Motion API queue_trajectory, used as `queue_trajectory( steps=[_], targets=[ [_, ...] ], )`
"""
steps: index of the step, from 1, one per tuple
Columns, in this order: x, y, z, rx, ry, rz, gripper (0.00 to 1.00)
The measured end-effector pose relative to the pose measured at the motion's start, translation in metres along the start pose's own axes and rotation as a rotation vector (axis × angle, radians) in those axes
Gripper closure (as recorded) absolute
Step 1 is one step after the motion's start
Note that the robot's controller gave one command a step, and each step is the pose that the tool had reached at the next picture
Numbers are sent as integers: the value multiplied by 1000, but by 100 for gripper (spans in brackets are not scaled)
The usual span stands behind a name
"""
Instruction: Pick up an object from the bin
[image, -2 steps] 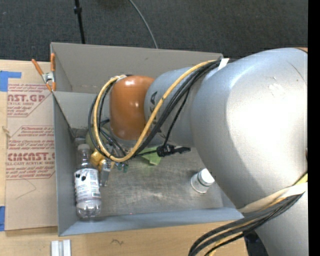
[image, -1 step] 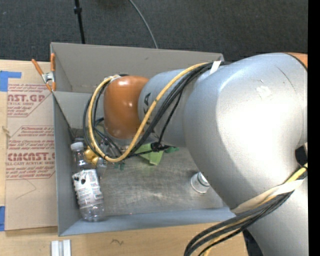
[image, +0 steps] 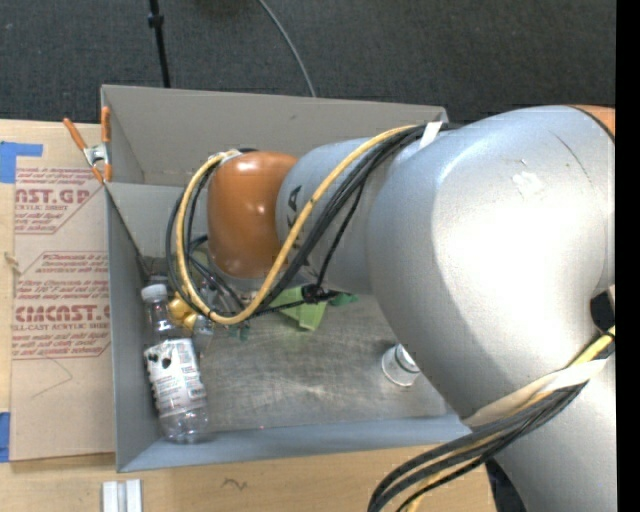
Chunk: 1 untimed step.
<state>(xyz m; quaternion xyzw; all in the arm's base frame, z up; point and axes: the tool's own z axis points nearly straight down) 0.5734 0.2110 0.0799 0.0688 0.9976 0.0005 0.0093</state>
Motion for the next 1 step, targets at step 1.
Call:
queue_trajectory(
  steps=[1],
  targets=[
    [0,0,-1,0,1,0,100]
  ],
)
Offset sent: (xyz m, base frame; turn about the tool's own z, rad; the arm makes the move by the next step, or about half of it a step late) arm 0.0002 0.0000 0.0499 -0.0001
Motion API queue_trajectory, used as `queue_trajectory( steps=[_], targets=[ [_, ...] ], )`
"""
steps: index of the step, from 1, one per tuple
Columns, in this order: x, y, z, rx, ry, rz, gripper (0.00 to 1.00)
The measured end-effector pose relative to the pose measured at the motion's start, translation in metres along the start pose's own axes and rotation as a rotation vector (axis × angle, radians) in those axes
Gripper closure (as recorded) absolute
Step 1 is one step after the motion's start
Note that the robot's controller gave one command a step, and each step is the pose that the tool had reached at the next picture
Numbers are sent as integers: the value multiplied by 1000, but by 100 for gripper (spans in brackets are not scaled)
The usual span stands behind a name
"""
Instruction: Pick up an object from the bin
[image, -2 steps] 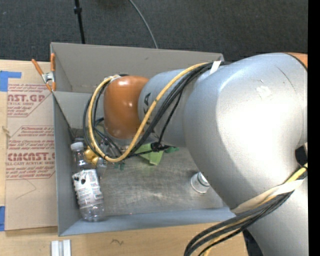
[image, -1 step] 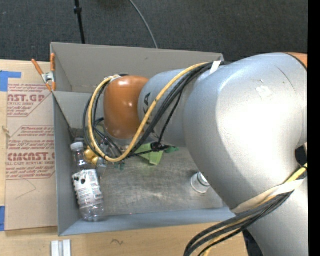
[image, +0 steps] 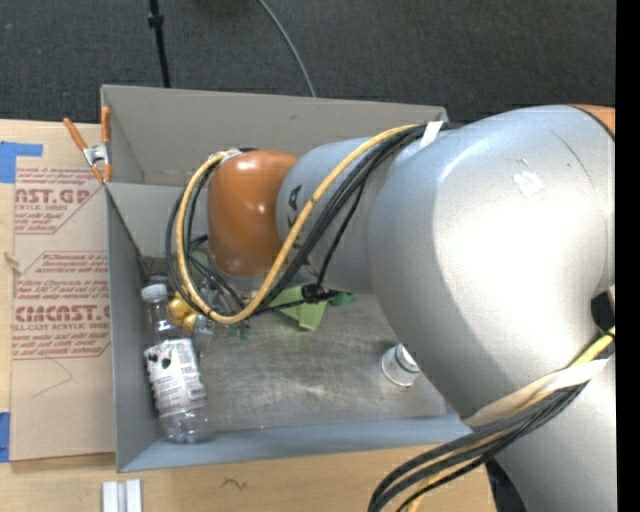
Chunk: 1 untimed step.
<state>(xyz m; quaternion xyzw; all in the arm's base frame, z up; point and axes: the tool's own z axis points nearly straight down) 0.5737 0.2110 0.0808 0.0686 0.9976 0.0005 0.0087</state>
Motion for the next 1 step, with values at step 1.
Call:
queue_trajectory(
  steps=[1],
  targets=[
    [2,0,-4,2,9,1,100]
  ],
)
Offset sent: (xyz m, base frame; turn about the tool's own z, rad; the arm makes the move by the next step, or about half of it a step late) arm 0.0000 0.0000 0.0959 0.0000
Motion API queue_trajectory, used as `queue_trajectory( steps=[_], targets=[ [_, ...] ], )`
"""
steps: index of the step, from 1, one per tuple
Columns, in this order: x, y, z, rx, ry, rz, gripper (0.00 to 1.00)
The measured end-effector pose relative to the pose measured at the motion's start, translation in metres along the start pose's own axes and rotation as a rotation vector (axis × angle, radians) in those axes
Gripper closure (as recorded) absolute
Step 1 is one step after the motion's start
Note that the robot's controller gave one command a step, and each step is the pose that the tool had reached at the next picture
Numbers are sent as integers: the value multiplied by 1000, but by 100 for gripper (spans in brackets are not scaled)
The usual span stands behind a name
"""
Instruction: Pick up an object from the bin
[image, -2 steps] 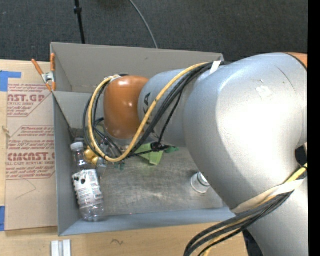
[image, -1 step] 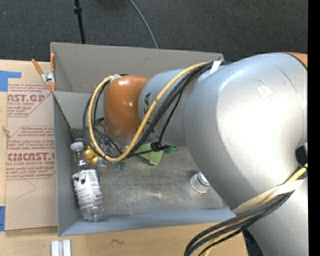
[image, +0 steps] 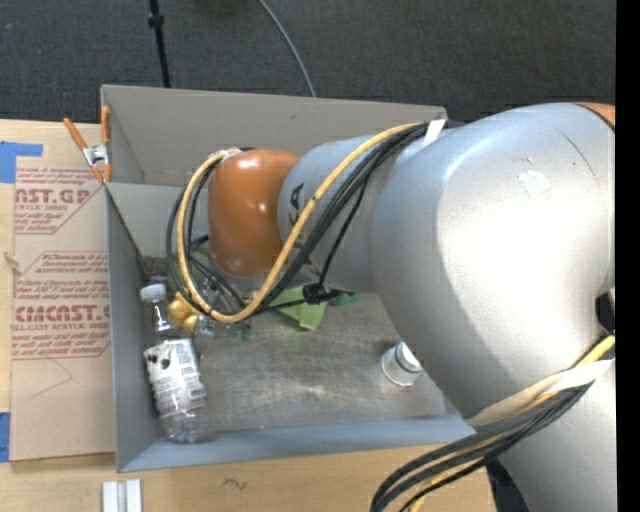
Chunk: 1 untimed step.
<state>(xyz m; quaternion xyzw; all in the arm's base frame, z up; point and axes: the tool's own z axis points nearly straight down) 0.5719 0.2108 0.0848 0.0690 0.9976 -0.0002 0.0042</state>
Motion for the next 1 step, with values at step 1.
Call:
queue_trajectory(
  steps=[1],
  targets=[
    [3,-1,-17,5,13,-1,100]
  ],
)
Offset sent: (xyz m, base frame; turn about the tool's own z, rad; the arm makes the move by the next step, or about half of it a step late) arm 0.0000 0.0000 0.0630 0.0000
